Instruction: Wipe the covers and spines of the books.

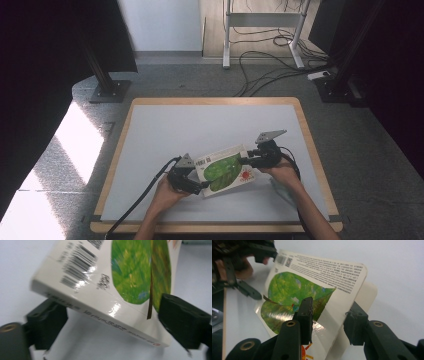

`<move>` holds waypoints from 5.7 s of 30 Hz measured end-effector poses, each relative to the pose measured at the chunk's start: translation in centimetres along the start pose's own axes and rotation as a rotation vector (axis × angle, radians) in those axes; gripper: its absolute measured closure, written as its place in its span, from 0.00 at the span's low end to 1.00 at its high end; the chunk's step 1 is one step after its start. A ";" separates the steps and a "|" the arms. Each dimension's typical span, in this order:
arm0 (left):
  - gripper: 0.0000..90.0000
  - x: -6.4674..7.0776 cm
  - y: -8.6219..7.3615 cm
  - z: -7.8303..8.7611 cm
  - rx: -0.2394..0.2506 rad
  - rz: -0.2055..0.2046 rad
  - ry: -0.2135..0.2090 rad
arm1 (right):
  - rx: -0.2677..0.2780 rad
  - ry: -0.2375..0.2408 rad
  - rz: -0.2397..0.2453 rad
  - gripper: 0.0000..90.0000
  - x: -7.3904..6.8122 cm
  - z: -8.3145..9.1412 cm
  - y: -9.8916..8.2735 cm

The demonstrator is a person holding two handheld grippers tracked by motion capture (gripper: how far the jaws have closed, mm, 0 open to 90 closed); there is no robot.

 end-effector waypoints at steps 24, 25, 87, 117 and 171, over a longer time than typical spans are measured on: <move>0.69 0.0 1.5 3.2 0.078 0.039 -0.052 | 0.006 -0.071 0.048 0.67 -0.7 -0.1 -0.2; 0.71 0.0 1.6 3.4 0.080 0.031 -0.043 | 0.009 -0.072 0.051 0.67 -0.7 -0.2 -0.1; 0.83 0.4 0.8 4.9 -0.002 -0.212 0.085 | 0.015 -0.099 0.146 0.52 -1.3 -0.9 0.7; 0.41 1.3 0.1 5.3 0.063 0.092 0.073 | 0.026 -0.100 0.059 0.45 -3.6 -0.1 -0.8; 0.28 5.2 -5.9 2.9 -0.077 0.095 0.152 | -0.041 -0.135 0.048 0.28 -7.6 -2.9 -8.6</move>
Point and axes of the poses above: each handheld gripper's, and its own axes: z roughly backward along the jaws, y roughly out of its top, x roughly to its right, the point moved 3 cm from there along -z, roughly forward along the jaws, and after that the axes turned 3 degrees about y, right-handed, at the moved point
